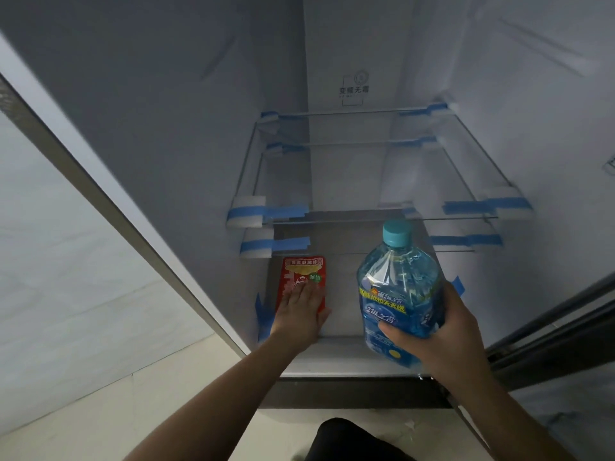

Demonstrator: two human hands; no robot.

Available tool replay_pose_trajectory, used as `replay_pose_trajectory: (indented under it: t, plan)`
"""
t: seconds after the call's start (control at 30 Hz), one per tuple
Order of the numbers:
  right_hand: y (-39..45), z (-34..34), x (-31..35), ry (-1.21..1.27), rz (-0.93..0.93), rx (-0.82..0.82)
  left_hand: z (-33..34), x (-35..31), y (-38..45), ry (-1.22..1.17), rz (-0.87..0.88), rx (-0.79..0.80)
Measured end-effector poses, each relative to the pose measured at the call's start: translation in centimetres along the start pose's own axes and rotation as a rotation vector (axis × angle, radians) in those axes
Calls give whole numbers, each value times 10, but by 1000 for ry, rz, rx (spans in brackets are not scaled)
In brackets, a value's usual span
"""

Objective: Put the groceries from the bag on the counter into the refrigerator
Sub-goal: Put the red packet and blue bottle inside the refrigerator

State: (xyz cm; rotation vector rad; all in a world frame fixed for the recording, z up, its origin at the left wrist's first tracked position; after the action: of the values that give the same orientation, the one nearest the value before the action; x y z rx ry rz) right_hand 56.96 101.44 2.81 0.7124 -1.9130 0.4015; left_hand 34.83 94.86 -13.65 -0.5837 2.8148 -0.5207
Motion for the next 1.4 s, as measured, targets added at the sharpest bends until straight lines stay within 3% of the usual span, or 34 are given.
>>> replay_pose_trajectory:
  t: [0.13, 0.3, 0.37, 0.77, 1.4]
  plan:
    - [2, -1, 11, 41, -33, -10, -23, -18, -26, -309, 59, -35]
    - [7, -2, 27, 82, -82, -8, -29, -44, -75, -1425, 13, 226]
    - [9, -1, 34, 93, -100, -6, -46, -59, -89, -1617, 69, 237]
    - [29, -12, 88, 182, -203, -3, -108, -55, -114, -1930, 216, 17]
    - [106, -19, 158, 181, -319, -19, -229, -39, -100, -1650, 400, -147]
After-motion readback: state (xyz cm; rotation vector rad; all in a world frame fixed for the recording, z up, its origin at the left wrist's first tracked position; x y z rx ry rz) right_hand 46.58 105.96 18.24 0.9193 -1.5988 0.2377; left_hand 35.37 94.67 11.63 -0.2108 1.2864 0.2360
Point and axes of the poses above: each hand's wrist, its own y-axis towards the middle knuckle, its own z-axis out of the palm, x = y × z, the point moved 10 cm from there along y, towards the middle knuckle, and after that the axes turned 9 degrees about x, right-handed, at the moved point
